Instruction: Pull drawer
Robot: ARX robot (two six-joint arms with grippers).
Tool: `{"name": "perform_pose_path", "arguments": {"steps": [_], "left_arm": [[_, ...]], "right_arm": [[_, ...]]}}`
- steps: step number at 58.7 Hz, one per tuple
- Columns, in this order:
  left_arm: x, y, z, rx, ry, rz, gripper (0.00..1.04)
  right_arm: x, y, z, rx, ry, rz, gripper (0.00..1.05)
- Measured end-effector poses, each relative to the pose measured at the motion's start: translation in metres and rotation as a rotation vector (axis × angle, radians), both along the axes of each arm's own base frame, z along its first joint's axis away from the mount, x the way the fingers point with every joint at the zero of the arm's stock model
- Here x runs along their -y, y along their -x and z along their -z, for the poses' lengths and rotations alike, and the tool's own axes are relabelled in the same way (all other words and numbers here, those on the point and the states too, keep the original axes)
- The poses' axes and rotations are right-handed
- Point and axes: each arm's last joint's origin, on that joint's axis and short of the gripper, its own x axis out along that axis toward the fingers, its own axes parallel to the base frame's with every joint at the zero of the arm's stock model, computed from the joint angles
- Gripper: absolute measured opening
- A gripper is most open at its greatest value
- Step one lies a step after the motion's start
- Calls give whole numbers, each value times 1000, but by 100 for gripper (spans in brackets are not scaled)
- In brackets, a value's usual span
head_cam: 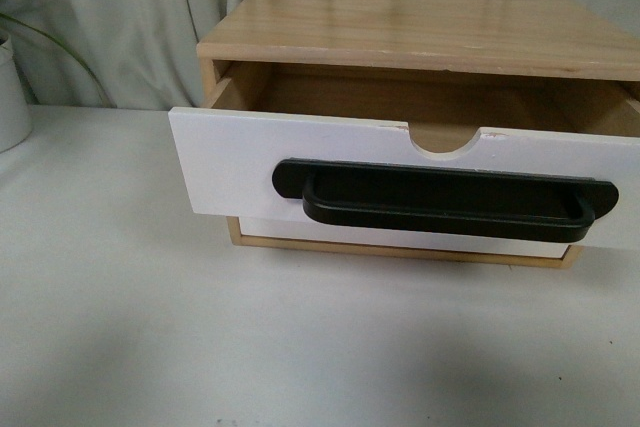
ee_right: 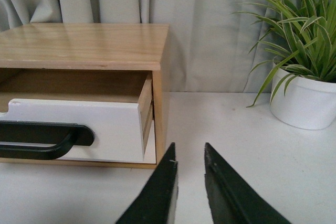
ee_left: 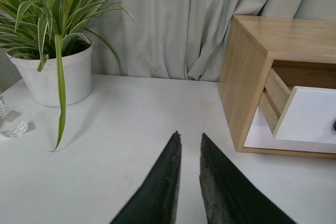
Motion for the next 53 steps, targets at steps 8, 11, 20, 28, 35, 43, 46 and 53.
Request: {"name": "perform_pose_path", "arguments": {"steps": [8, 11, 20, 28, 35, 43, 46, 53], "left_arm": [[0, 0, 0, 0, 0, 0, 50], [0, 0, 0, 0, 0, 0, 59], [0, 0, 0, 0, 0, 0, 86], [0, 0, 0, 0, 0, 0, 98], [0, 0, 0, 0, 0, 0, 98], [0, 0, 0, 0, 0, 0, 98], [0, 0, 0, 0, 0, 0, 98], [0, 0, 0, 0, 0, 0, 98]], "right_arm": [[0, 0, 0, 0, 0, 0, 43], [0, 0, 0, 0, 0, 0, 52], [0, 0, 0, 0, 0, 0, 78], [0, 0, 0, 0, -2, 0, 97], [0, 0, 0, 0, -2, 0, 96], [0, 0, 0, 0, -2, 0, 96], [0, 0, 0, 0, -2, 0, 96], [0, 0, 0, 0, -2, 0, 96]]}}
